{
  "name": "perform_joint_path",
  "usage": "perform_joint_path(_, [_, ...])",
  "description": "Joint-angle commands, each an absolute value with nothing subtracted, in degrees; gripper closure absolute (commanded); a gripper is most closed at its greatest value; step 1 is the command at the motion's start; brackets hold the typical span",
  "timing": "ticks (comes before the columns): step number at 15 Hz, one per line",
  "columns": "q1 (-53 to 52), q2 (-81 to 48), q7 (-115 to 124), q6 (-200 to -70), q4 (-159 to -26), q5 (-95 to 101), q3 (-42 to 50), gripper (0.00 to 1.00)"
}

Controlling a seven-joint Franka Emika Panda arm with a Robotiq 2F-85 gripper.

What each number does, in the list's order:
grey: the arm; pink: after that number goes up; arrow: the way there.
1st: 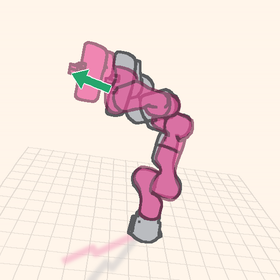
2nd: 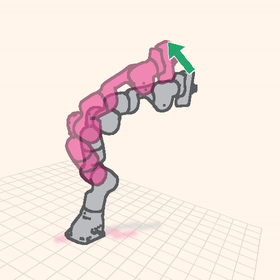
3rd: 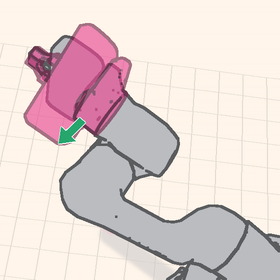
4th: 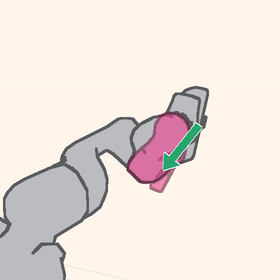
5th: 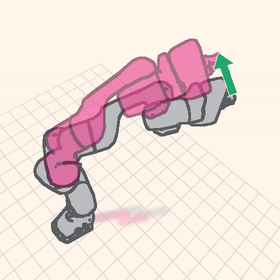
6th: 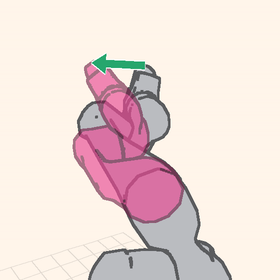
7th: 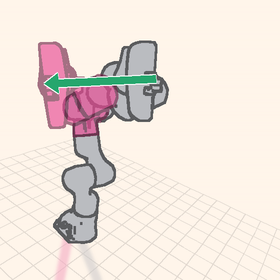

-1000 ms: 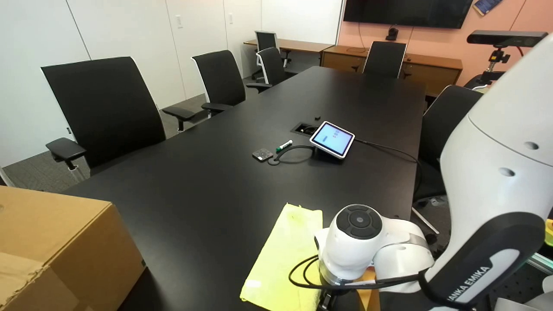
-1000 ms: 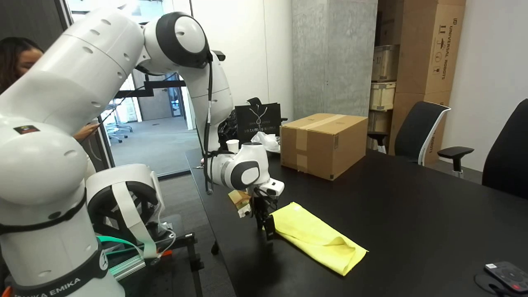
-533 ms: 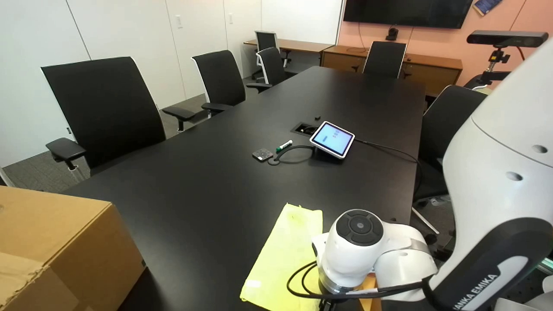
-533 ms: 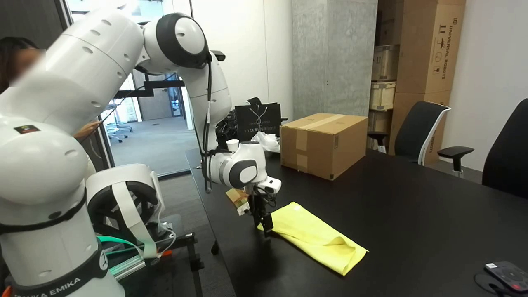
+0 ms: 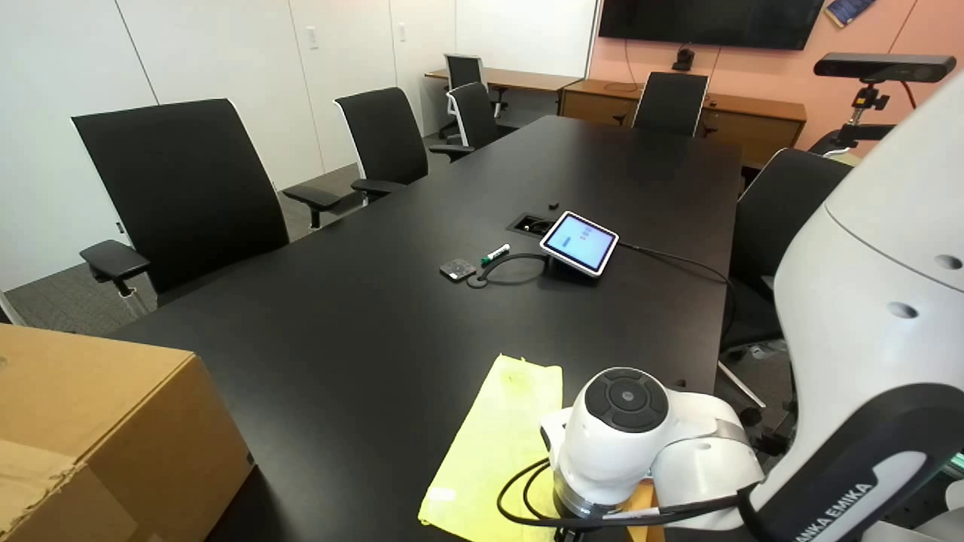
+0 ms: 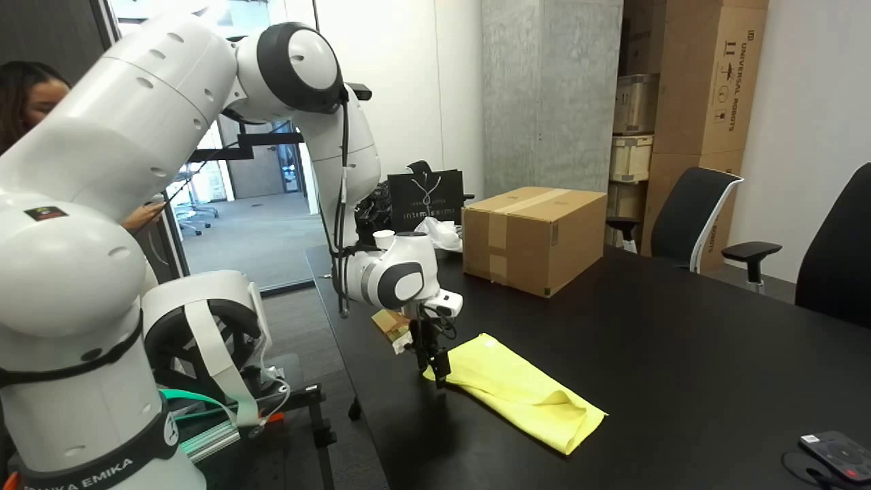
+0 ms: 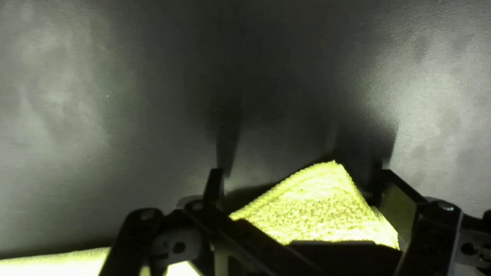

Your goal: Fold the towel on the table.

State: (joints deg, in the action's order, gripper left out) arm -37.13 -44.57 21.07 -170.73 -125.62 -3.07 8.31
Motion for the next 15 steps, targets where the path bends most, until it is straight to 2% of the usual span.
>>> perform_joint_path(1, [-36.54, -44.7, 20.12, -170.97, -124.95, -2.12, 7.94, 0.26])
perform_joint_path(8, [-36.71, -44.06, 20.51, -169.8, -124.74, -2.31, 8.07, 0.8])
perform_joint_path(11, [-37.74, -43.08, 21.28, -168.24, -125.02, -2.05, 9.03, 0.85])
perform_joint_path(15, [-38.09, -42.35, 22.04, -165.52, -125.09, -1.53, 9.73, 0.81])
